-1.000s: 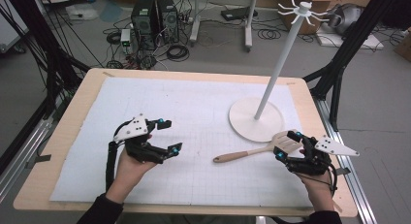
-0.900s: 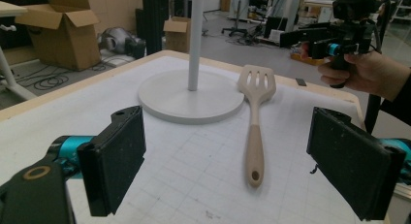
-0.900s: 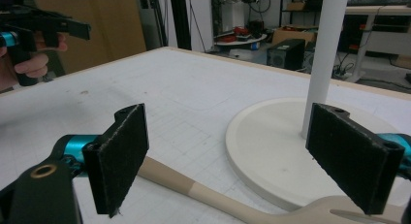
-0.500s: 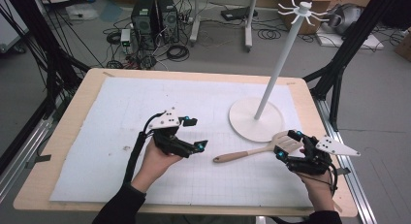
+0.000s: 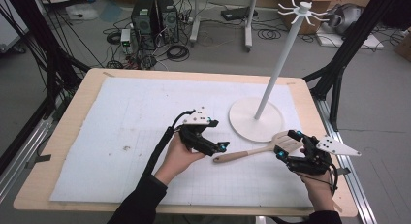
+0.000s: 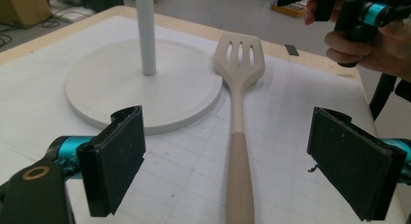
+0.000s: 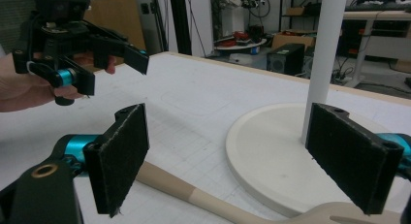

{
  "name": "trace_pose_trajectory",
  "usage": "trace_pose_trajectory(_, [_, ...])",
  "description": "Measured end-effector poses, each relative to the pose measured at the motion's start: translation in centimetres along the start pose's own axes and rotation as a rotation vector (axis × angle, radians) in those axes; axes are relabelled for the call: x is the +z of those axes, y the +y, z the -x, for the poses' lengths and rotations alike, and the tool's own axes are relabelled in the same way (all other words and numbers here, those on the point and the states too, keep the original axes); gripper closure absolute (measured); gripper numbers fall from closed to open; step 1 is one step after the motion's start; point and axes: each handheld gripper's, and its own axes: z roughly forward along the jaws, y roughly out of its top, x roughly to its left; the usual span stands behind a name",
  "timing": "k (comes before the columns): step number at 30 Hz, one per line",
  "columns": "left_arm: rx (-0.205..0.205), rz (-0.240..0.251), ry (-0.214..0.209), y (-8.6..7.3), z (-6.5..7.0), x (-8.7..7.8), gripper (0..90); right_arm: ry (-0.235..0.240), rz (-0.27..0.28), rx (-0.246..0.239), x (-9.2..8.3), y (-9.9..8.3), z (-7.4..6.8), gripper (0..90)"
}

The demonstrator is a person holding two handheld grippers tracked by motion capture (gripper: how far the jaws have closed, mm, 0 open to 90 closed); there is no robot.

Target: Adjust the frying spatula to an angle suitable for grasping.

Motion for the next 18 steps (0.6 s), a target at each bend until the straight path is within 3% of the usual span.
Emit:
trace_pose_trajectory(9, [-0.01, -0.068, -0.036, 0.8, 0.4, 3.6, 14.0, -0.002, 0.012, 0.005, -0.1, 0.1, 0.1, 14.8])
trace_pose_trajectory(18, [0.021, -0.197, -0.071, 1.3, 1.0, 7.6, 14.1, -0.002, 0.02, 0.016, -0.2, 0.1, 0.1, 14.9])
